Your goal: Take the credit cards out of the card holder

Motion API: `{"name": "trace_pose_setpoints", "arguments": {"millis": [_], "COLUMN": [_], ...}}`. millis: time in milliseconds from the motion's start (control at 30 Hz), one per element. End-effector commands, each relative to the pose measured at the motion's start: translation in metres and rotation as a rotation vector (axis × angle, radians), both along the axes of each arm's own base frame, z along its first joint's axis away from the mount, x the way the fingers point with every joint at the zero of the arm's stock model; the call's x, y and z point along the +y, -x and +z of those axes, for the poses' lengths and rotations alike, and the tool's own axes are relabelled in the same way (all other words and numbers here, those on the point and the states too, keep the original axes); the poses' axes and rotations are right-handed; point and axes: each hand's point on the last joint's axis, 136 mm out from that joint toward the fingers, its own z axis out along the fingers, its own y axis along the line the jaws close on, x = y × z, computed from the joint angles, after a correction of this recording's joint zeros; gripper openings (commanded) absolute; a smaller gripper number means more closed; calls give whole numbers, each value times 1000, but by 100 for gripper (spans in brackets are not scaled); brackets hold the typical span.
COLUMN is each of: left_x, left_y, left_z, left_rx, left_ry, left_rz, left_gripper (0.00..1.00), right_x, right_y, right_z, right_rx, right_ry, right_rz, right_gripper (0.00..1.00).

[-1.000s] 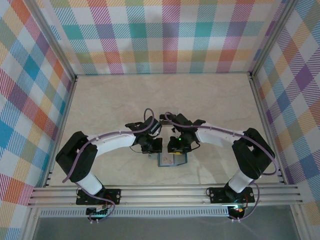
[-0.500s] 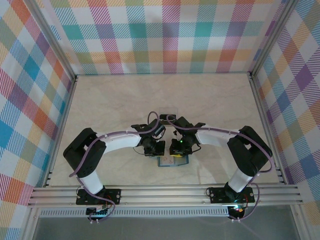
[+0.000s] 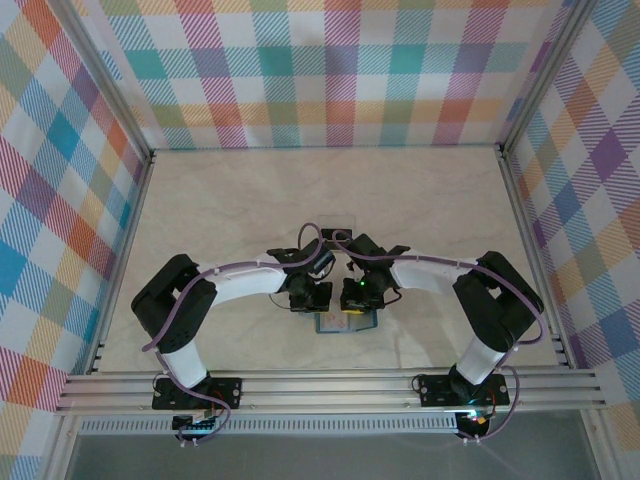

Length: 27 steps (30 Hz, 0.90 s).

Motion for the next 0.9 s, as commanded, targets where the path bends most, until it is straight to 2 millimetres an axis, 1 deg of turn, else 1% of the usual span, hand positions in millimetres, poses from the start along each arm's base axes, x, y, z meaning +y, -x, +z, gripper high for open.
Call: {"name": "trace_pose_setpoints", "arguments": {"millis": [0,200,333,433,533,700,767,867], "left_x": [25,26,26,19,9,-3,-8,-15], "left_y": [13,13,13,9,3,-3,-2,1], "left_z": [-15,-12,-9,-2,12,27,29,26], "left_rx": [30,23,18,15,-7,-26,-22,-10], "left_ry": [-120,-116,-112,-88,-67,-24,-3,9], "left_rz": [-2,2,3,0,-12,-23,-27,-45], "left_gripper": [6,6,6,6,6,6,6,6], "right_x": [-14,-17,-21,-18,-12,-6,-5,-4], "right_y": [3,3,0,-3,-3,-1,-1,0], "right_z": [-9,-9,-4,2,6,11,11,9], "right_rx": [10,9,-17,-37,-37,-29,-22,-16], "right_ry": [60,73,85,49,10,-57,-82,-99], "right_rz": [-21,-24,-40,-53,-58,-73,-78,-81], "right_gripper": [13,11,9,9,11,19,21,23]}}
